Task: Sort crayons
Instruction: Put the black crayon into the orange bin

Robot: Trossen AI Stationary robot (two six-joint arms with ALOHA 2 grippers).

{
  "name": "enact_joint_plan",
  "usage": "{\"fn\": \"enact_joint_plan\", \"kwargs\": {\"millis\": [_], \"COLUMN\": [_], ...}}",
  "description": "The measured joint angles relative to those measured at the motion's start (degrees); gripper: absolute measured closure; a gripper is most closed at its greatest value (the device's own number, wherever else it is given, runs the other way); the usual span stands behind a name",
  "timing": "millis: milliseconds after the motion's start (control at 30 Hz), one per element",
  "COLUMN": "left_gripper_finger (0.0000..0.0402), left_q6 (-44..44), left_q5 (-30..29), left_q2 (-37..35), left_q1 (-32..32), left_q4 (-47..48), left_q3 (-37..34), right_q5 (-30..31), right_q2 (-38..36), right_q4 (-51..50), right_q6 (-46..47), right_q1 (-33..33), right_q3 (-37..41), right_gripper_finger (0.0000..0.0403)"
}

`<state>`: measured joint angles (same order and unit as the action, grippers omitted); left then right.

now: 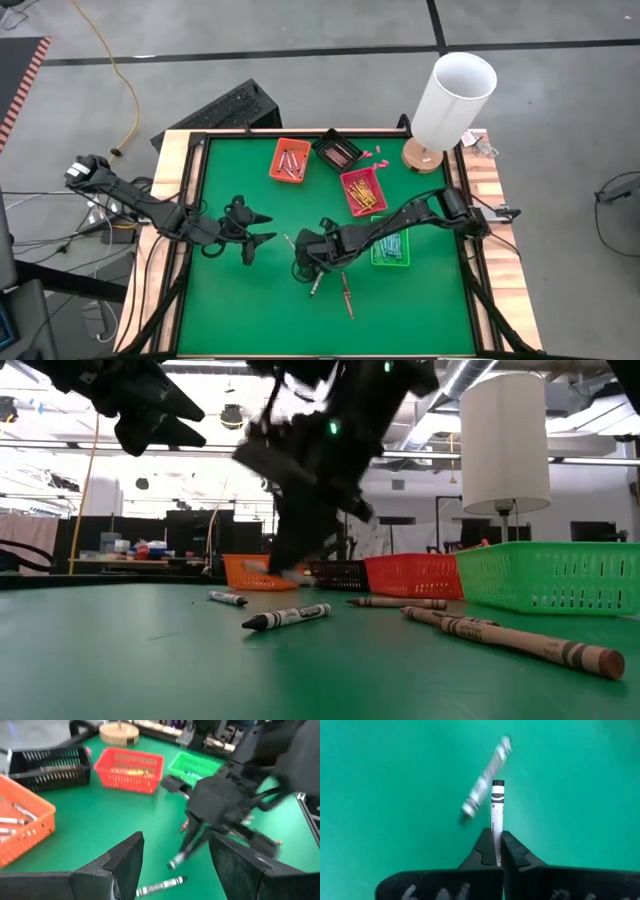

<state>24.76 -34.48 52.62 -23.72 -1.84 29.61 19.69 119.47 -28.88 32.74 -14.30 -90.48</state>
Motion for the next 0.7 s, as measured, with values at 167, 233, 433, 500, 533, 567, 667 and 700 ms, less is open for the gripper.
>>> {"fn": "enact_joint_plan", "kwargs": {"millis": [167,233,433,500,533,567,667,700], "left_gripper_finger": [0.0187,0.0187,0.0187,0.0187,0.0187,0.0187,0.0187,0.0187], "left_q6": [-6.70,-11.07,-21.18,-23.23,-24.33,-25.27,-28.03,-28.89], "left_q5": [-3.03,-3.63,-4.20,-3.72,-3.72,-3.26,-1.30,-0.96], "left_q2": [-0.05,-0.15,0.02,0.00,0.00,0.00,0.00,0.00], "left_q1": [-3.04,-4.85,-8.69,-9.25,-9.39,-9.53,-9.44,-9.31], "left_q4": [-7.00,-10.23,-18.52,-20.37,-20.99,-22.16,-28.99,-31.82], "left_q3": [0.00,0.00,0.02,0.02,0.02,-0.16,-2.29,-3.35], "right_q5": [4.25,6.61,13.66,15.27,16.41,17.53,20.11,20.61], "right_q2": [-3.66,-5.72,-12.22,-14.01,-14.74,-15.48,-17.07,-17.44], "right_q4": [2.01,1.66,5.32,6.92,7.80,8.99,12.29,13.21], "right_q6": [-3.55,-4.95,-12.10,-14.40,-15.29,-16.07,-19.47,-20.66], "right_q1": [-1.27,-1.75,-3.41,-4.26,-4.73,-5.21,-7.01,-7.70], "right_q3": [-0.09,-0.09,-0.13,-0.15,-0.15,-0.15,-0.16,-0.17], "right_gripper_finger": [0.0401,0.0401,0.0402,0.0402,0.0402,0.0402,0.0402,0.0402]}}
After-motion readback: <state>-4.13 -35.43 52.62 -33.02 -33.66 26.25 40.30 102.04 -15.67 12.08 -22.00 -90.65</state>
